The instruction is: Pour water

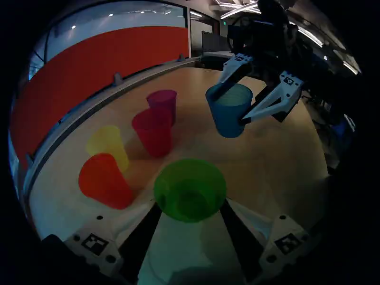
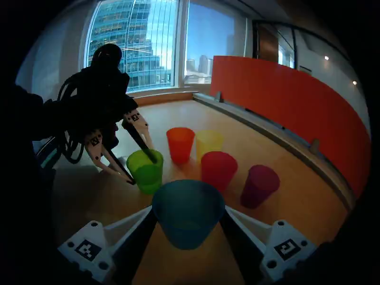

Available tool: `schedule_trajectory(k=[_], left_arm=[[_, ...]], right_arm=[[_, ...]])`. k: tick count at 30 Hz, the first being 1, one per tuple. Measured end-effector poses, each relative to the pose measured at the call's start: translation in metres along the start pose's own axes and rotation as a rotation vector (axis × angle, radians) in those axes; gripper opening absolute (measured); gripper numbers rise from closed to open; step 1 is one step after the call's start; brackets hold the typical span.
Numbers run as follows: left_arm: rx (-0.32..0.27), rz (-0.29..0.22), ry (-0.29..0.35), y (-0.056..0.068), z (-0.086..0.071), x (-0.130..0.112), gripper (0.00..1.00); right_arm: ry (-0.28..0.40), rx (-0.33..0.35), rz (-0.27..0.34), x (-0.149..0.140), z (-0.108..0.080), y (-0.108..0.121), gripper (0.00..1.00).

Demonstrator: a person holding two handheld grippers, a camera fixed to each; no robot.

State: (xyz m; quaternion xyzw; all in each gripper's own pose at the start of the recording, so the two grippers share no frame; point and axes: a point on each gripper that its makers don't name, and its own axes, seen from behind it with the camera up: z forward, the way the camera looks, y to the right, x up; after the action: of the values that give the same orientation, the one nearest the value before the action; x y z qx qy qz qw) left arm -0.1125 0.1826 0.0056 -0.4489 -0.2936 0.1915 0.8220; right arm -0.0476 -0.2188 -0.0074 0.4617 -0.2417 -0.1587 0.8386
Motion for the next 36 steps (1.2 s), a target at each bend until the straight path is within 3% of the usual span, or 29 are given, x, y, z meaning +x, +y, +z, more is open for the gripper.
schedule_trajectory(k=[18, 36], left_arm=[[0.031, -0.003, -0.048, -0.006, -0.012, -0.028, 0.85], [0.077, -0.023, -0.048, -0.015, -0.03, -0.038, 0.85]], right_arm=[[-0.022, 0.013, 0.015, -0.02, 0.017, -0.007, 0.9], [-0.064, 0.01, 0.012, -0.038, 0.026, -0.011, 0.9]])
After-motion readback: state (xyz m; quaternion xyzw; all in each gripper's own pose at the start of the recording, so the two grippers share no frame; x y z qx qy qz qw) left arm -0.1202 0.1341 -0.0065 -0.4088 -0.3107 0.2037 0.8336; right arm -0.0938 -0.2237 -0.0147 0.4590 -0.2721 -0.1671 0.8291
